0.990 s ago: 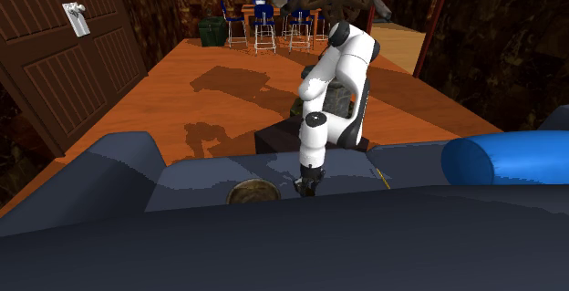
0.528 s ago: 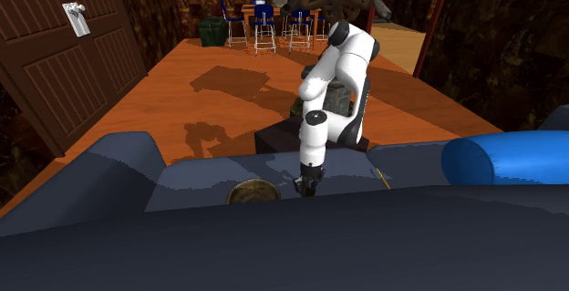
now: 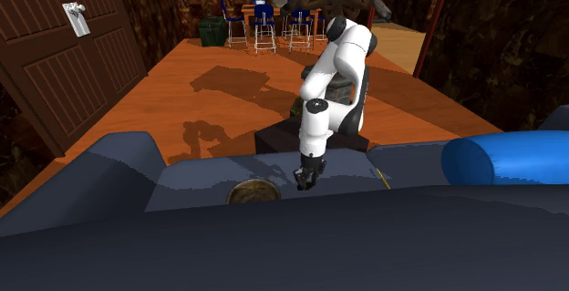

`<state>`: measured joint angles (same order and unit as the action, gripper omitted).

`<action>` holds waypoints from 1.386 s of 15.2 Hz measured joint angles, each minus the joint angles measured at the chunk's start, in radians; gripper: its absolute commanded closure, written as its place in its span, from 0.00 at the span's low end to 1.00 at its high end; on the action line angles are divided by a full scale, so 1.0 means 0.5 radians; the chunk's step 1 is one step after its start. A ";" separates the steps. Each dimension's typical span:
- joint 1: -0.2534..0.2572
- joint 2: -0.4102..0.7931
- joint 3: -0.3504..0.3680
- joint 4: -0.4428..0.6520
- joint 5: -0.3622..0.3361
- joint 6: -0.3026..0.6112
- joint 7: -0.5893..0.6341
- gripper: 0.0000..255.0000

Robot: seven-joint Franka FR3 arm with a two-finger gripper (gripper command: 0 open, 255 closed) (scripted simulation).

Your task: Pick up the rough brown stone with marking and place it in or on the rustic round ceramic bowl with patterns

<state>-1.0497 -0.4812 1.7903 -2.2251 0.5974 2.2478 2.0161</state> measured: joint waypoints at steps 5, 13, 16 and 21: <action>0.144 0.050 -0.180 0.038 -0.096 -0.102 0.056 1.00; 0.359 0.089 -0.446 0.118 -0.200 -0.275 0.121 1.00; 0.438 0.094 -0.553 0.161 -0.231 -0.354 0.135 1.00; 0.555 0.087 -0.713 0.228 -0.264 -0.479 0.148 1.00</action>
<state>-0.7721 -0.4377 1.4338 -2.1113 0.4655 2.0085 2.0900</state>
